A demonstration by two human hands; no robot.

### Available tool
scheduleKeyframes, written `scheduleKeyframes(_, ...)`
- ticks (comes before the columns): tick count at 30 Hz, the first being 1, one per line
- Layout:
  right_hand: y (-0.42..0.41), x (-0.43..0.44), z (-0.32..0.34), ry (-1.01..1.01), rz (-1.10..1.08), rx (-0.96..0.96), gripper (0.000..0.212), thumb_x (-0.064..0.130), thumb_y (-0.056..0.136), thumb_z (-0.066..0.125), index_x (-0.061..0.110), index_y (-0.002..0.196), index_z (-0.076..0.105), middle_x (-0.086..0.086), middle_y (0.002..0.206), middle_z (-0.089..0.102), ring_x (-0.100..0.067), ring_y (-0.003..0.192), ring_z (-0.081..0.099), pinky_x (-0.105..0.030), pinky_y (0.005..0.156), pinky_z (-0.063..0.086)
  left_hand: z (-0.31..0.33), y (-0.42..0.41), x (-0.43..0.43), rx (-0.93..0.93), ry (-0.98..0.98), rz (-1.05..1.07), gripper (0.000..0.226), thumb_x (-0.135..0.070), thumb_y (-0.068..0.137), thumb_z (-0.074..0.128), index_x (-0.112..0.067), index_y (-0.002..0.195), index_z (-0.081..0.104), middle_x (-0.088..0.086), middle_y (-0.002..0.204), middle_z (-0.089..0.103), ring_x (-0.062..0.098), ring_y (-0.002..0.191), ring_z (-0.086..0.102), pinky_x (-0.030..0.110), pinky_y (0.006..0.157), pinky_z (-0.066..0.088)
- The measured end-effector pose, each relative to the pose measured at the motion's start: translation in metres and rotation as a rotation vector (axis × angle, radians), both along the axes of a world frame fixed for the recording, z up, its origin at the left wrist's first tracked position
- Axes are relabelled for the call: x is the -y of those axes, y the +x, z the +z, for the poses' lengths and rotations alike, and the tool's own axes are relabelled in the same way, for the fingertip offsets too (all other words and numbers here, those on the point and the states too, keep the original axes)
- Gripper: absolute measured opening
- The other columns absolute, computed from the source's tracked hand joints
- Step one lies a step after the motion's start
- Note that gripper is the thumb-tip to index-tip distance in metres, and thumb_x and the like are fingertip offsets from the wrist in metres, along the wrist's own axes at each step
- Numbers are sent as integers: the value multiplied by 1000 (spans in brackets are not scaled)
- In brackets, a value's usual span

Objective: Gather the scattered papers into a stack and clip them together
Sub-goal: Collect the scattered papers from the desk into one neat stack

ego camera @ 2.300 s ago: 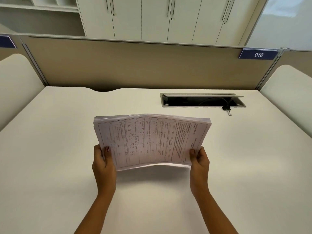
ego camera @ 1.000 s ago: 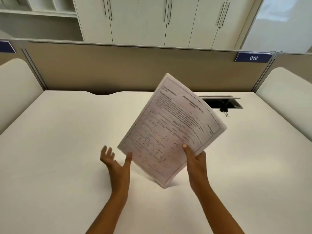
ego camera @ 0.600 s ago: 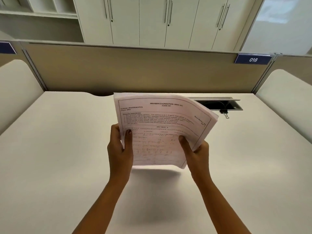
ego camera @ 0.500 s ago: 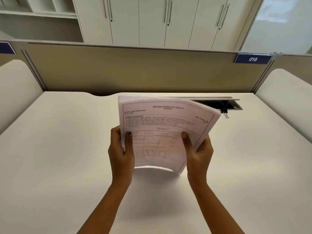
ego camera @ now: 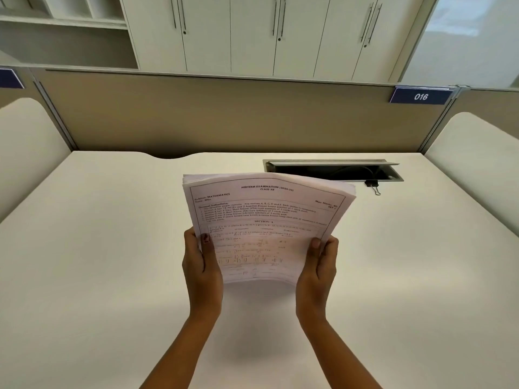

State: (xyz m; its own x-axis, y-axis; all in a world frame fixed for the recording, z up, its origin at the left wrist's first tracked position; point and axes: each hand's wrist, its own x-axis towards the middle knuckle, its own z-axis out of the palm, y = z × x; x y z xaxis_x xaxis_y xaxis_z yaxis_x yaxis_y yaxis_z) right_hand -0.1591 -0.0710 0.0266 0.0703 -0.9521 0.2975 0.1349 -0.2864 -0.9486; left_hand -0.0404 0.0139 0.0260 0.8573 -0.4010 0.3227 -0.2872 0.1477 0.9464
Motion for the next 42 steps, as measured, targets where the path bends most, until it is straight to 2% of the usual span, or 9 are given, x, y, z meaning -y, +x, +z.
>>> scheduleKeyframes(5,2,-2,-16,60,10,-75,17,33,96,37,21,88,45,3,88,59,-1,74,58,-15,59,52,-8,-2,-1,-87,-6,-34,23,-35,91,31,-23,103,46,-9,96,59,-1,86,60,13,60,51)
scheduleKeyframes(11,1,-5,-23,67,-11,-66,13,21,100,34,17,92,44,0,93,58,4,75,55,-10,61,51,-9,-5,-1,-90,-11,0,27,-34,92,28,-16,104,45,-9,94,57,-5,82,58,11,61,50)
scheduleKeyframes(15,1,-9,-42,115,36,-108,21,17,101,31,28,89,43,2,95,57,-9,83,56,-19,65,54,-21,-9,-2,-117,34,-24,31,-37,91,28,-19,108,46,-6,99,58,-6,86,57,9,61,49)
scheduleKeyframes(18,0,-8,-42,115,28,-112,24,14,102,30,29,89,43,1,94,57,-6,82,56,-21,65,55,-23,-9,-4,-98,49,-12,32,-38,91,28,-19,111,46,-9,99,58,-6,89,58,10,60,50)
scheduleKeyframes(25,-3,-7,-51,139,63,-169,23,13,102,30,27,87,41,2,94,56,-7,80,55,-15,64,53,-35,-5,-6,-111,150,-10,34,-44,90,29,-22,110,46,-4,100,59,10,93,60,10,61,53)
scheduleKeyframes(29,-11,-5,-59,144,108,-253,25,8,101,32,26,88,41,-2,95,58,-13,81,54,-16,64,51,-46,-5,-9,-102,207,-12,20,-27,100,30,-20,111,45,-1,105,58,11,96,59,8,65,52)
scheduleKeyframes(33,-18,0,-55,109,111,-291,17,5,100,36,18,96,47,-1,93,63,-2,75,57,-13,62,49,-43,-2,-10,-37,295,37,22,-26,98,33,-15,103,51,5,97,61,16,84,61,29,69,58)
scheduleKeyframes(38,-25,4,-54,121,140,-365,16,14,100,39,14,104,55,5,93,65,-2,81,61,-17,62,53,-38,5,-14,116,403,130,24,-24,97,41,-12,101,61,2,86,64,8,67,58,5,49,39)
scheduleKeyframes(42,-27,7,-56,213,150,-465,18,14,100,40,16,106,57,4,97,66,-13,87,64,-20,67,55,-37,10,-16,56,541,97,25,-21,97,42,-11,103,64,6,90,67,12,67,56,9,51,36)
